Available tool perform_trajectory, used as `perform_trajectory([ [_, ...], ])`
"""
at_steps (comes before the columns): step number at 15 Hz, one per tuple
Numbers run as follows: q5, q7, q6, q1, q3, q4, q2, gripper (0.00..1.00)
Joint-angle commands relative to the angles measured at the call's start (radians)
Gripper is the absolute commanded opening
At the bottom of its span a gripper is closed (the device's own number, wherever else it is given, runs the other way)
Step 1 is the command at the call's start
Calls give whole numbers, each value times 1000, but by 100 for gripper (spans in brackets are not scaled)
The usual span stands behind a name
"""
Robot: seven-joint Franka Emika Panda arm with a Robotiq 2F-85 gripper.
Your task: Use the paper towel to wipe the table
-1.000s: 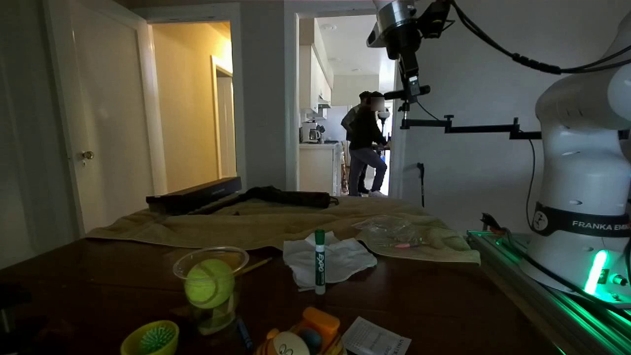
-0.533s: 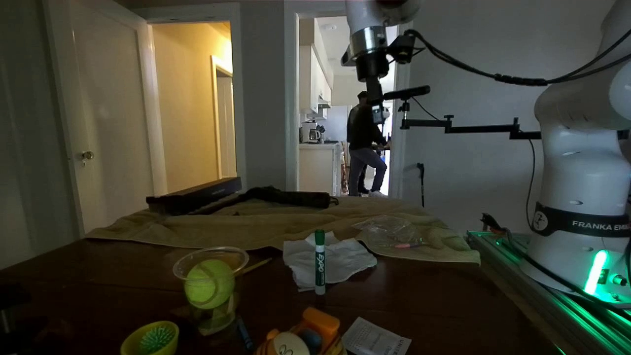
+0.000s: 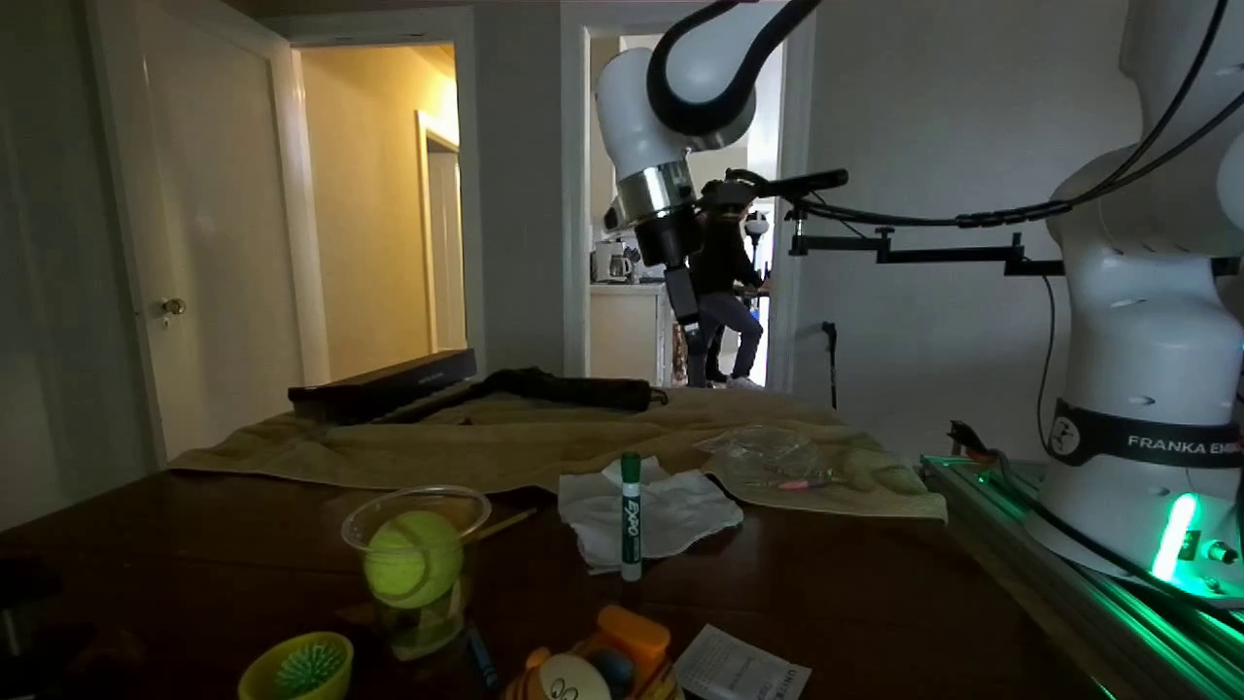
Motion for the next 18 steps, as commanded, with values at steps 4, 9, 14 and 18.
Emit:
perform_trajectory([
  [4,114,-108,134,6,54,62,175,100],
  [9,249,-273,188,-7,104,94,265,100],
  [14,216,-352,240,-7,126,104,326,100],
  [18,210,-327,235,-9,129,87,318,100],
])
